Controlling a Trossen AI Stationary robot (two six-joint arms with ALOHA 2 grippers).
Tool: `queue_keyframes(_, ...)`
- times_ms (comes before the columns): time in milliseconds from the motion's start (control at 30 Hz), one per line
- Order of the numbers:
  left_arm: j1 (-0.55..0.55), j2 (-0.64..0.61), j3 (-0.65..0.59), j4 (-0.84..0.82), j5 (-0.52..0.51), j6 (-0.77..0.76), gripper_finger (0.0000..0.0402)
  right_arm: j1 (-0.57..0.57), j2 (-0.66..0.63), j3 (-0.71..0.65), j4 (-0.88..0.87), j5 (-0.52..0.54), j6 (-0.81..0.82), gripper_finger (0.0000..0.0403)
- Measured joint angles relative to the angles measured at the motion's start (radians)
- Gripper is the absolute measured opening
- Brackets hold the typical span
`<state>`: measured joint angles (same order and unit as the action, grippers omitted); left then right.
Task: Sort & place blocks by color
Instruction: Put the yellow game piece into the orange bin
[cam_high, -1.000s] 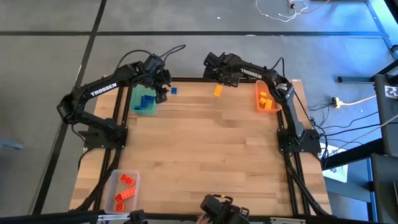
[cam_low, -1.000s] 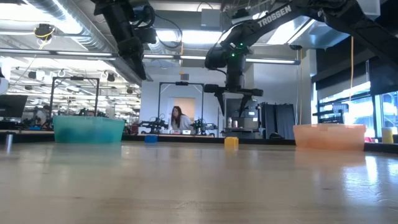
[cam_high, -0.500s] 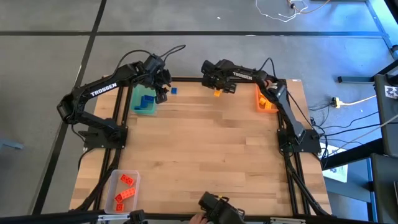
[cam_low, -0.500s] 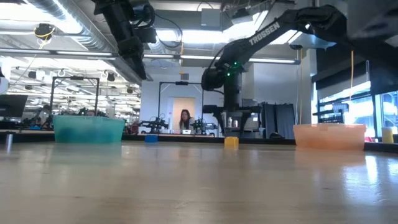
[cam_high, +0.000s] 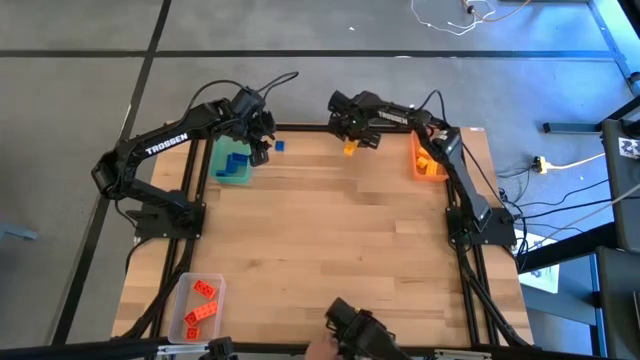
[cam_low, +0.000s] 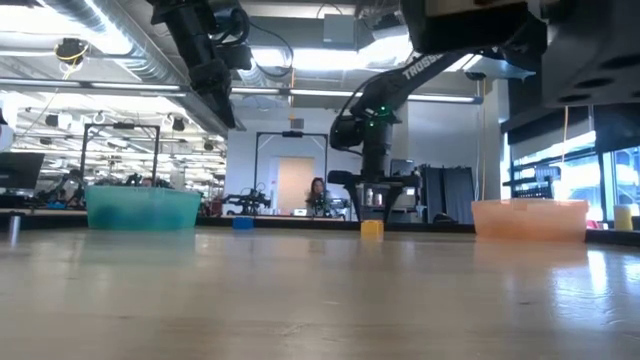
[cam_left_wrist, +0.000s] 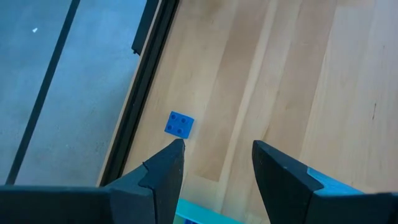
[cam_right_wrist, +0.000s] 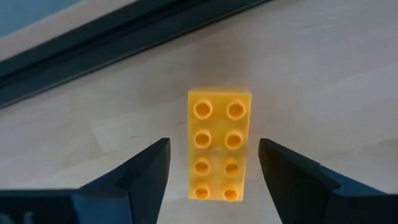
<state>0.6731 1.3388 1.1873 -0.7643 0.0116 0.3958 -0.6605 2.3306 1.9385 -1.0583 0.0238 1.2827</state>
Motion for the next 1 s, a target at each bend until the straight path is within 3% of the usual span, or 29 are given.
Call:
queue_keyframes(167,0.000,0.000,0.000,0.000,0.000,0.000,0.0181,-0.029,0.000,0.000,-0.007,-0.019,-0.004,0.0245)
queue_keyframes(467,0.000,0.000,0.000,0.054,-0.001,0.000,0.0181,-0.070,0.053,0.004,0.014,-0.236,-0.071,0.0245)
queue_keyframes(733,0.000,0.000,0.000,0.075,-0.002,0.000,0.0181,-0.075,0.066,0.005,0.009,-0.248,-0.090,0.0243)
queue_keyframes(833,0.000,0.000,0.000,0.075,-0.002,0.000,0.0181,-0.075,0.066,0.005,0.005,-0.247,-0.111,0.0221)
queue_keyframes(1000,0.000,0.000,0.000,0.075,-0.002,0.000,0.0181,-0.075,0.068,0.004,-0.003,-0.246,-0.136,0.0139)
